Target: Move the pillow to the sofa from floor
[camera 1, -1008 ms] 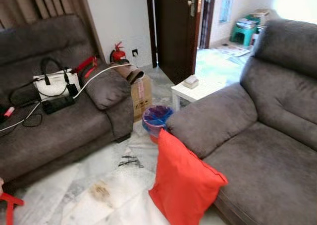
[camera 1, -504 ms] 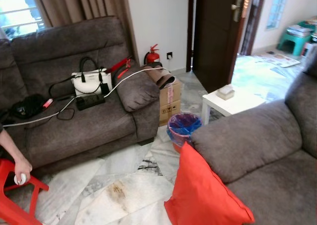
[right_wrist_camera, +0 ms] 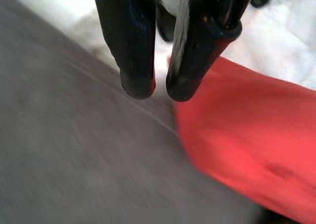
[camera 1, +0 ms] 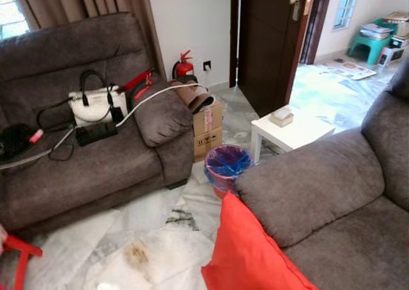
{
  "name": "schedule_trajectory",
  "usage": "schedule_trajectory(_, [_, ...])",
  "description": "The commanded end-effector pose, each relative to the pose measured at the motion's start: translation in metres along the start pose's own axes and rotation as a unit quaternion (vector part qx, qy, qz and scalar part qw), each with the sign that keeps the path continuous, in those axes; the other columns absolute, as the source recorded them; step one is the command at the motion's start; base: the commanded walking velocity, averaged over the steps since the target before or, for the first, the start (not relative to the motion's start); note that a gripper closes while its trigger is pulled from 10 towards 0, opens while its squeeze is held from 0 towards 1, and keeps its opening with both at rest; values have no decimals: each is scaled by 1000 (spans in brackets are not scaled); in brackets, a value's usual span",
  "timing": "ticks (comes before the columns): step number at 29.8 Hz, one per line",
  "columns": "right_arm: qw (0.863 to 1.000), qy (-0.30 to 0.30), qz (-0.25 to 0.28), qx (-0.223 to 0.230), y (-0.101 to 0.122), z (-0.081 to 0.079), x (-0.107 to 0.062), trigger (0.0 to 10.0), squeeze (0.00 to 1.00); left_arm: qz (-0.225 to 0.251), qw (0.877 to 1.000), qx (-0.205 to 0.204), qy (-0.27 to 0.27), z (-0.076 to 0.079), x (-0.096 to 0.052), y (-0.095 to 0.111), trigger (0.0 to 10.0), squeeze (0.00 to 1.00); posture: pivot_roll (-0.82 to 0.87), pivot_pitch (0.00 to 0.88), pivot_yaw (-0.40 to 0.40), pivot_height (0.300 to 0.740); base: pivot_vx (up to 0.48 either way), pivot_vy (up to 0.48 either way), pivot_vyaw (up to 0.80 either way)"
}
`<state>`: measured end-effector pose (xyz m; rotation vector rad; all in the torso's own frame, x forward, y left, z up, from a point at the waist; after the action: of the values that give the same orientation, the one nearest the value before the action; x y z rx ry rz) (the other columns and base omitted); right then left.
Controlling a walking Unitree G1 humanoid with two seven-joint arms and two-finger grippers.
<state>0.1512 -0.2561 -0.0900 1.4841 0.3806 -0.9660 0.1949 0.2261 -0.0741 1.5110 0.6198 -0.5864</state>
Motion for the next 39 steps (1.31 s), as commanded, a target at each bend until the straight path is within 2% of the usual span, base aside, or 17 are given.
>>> schedule_trajectory(1, [999, 13, 28, 12, 8, -7, 1, 10000, 0, 73, 997, -14, 12, -7, 4, 32, 10000, 0, 65, 49, 73, 740, 0, 0, 0])
schedule_trajectory(3, [997, 26, 67, 21, 26, -12, 4, 10000, 0, 129, 991, -15, 14, -5, 7, 59, 10000, 0, 59, 54, 73, 740, 0, 0, 0])
schedule_trajectory(7, [992, 54, 110, 20, 48, -23, 6, 10000, 0, 190, 982, -8, 14, -2, 8, 88, 10000, 0, 45, 58, 75, 740, 0, 0, 0])
schedule_trajectory(9, [988, 57, 140, 20, 61, -27, 7, 10000, 0, 238, 971, 2, 6, 0, 5, 107, 10000, 0, 50, 62, 74, 740, 0, 0, 0])
schedule_trajectory(10, [988, 57, 140, 20, 61, -27, 7, 10000, 0, 238, 971, 2, 6, 0, 5, 107, 10000, 0, 50, 62, 74, 740, 0, 0, 0])
schedule_trajectory(14, [983, 43, 178, 31, 71, -21, 5, 10000, 0, 294, 956, -6, 19, -3, -2, 126, 10000, 0, 60, 61, 67, 740, 0, 0, 0])
schedule_trajectory(15, [983, 43, 178, 31, 71, -21, 5, 10000, 0, 294, 956, -6, 19, -3, -2, 126, 10000, 0, 60, 61, 67, 740, 0, 0, 0])
schedule_trajectory(20, [968, 30, 244, 59, 89, -9, 0, 10000, 0, 348, 937, -20, -11, 2, -14, 144, 10000, 0, 53, 56, 67, 740, 0, 0, 0])
schedule_trajectory(23, [959, 37, 274, 55, 97, -10, -4, 10000, 0, 360, 933, -7, -17, 5, -18, 146, 10000, 0, 51, 55, 66, 740, 0, 0, 0])
schedule_trajectory(29, [952, 27, 297, 64, 101, -5, -7, 10000, 0, 369, 929, -13, -24, 12, -24, 147, 10000, 0, 51, 49, 57, 740, 0, 0, 0])
schedule_trajectory(37, [953, 45, 296, 53, 100, -11, -8, 10000, 0, 365, 930, -19, -29, 9, -26, 145, 10000, 0, 50, 45, 47, 740, 0, 0, 0])
schedule_trajectory(38, [957, 43, 282, 53, 97, -12, -6, 10000, 0, 361, 931, -51, -20, 5, -25, 144, 10000, 0, 50, 41, 45, 740, 0, 0, 0])
schedule_trajectory(39, [959, 44, 273, 54, 96, -12, -5, 10000, 0, 361, 931, -53, -19, 4, -25, 145, 10000, 0, 55, 46, 45, 740, 0, 0, 0])
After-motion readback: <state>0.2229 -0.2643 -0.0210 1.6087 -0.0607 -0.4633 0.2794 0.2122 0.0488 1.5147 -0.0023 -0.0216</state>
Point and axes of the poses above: a point about 5 cm out from each wrist's last joint towards the gripper, its own x axis pointing out of the wrist towards the gripper, its own y axis along the axis of the wrist's last joint, z = x × y, the point moved 1 cm from there along x, pointing out of the wrist towards the gripper, and after that the axes turned 12 degrees about -x, right-handed, at the moved point
